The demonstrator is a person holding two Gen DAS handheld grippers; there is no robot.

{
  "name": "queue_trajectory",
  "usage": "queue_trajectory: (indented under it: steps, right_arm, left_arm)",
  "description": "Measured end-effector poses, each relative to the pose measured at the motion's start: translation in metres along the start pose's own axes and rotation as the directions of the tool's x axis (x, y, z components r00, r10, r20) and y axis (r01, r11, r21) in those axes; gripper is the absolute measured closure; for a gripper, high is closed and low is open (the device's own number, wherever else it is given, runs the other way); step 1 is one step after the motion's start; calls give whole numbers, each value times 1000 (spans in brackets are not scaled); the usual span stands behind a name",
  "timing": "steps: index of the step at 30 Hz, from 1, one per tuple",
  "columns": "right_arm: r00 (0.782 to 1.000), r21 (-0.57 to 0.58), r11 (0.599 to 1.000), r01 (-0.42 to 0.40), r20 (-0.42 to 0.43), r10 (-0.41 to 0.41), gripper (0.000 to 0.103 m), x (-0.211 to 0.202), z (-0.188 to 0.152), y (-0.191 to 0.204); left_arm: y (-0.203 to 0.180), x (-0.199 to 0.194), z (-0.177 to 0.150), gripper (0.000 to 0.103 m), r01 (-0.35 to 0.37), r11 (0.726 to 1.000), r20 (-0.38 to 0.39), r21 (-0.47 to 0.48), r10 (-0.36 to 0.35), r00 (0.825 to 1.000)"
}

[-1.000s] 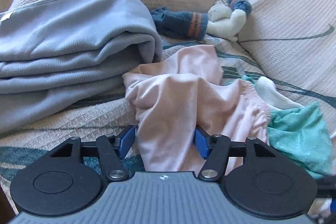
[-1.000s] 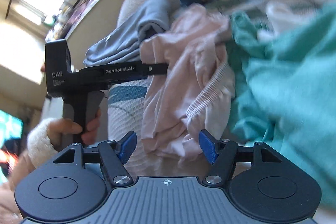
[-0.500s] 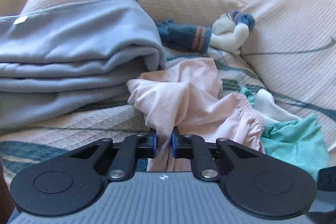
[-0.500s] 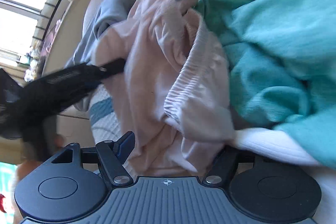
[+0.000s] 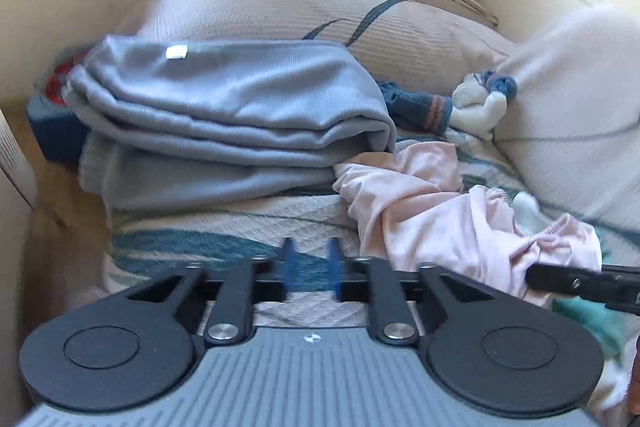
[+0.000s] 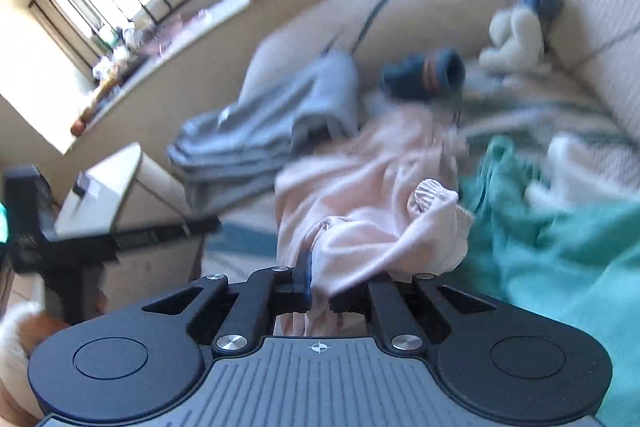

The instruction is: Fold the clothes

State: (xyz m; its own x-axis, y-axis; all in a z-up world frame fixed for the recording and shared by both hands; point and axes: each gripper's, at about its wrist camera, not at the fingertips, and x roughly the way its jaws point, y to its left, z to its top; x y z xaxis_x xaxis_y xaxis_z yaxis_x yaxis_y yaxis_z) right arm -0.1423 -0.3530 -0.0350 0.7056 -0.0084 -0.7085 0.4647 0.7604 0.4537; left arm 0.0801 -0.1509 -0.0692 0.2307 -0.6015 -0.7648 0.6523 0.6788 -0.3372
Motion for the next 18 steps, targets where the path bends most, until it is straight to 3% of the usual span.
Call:
queue_trajectory:
  steps: [2, 3, 7, 11, 14, 15, 16, 18]
  right_arm:
    - [1000, 18, 1000, 11, 10, -11, 95, -3, 4, -6]
    - [1000, 33, 999, 19, 9, -19, 95, -5, 2, -11]
    - [999, 105, 993, 46, -33, -43, 94, 0, -11, -32]
    - [995, 198, 980, 36, -94, -17, 87, 0, -27, -48]
    - [994, 264, 964, -5, -104, 33, 63, -5, -43, -50]
    - [993, 286, 958, -19, -106, 51, 42, -6, -48, -49]
    - [992, 298, 954, -30, -106, 64, 32, -5, -54, -47]
    - [991, 296, 955, -24, -117, 61, 31, 1, -62, -43]
  left_arm:
    - [-2, 10, -2, 34, 44, 999, -16, -31, -45, 999]
    - [-4, 16, -4, 27, 64, 997, -23, -42, -65, 998]
    - [-9, 44, -2, 25, 146, 984, -67, -98, -153, 986]
    - [-19, 64, 6, 26, 132, 988, -91, -81, -139, 986]
    - [-25, 69, 12, 25, 138, 989, -92, -49, -142, 986]
    - [-27, 71, 14, 25, 133, 990, -93, -39, -136, 986]
    - [-28, 72, 16, 25, 129, 991, -95, -29, -131, 987]
    - [-28, 78, 19, 25, 130, 991, -106, -29, -132, 986]
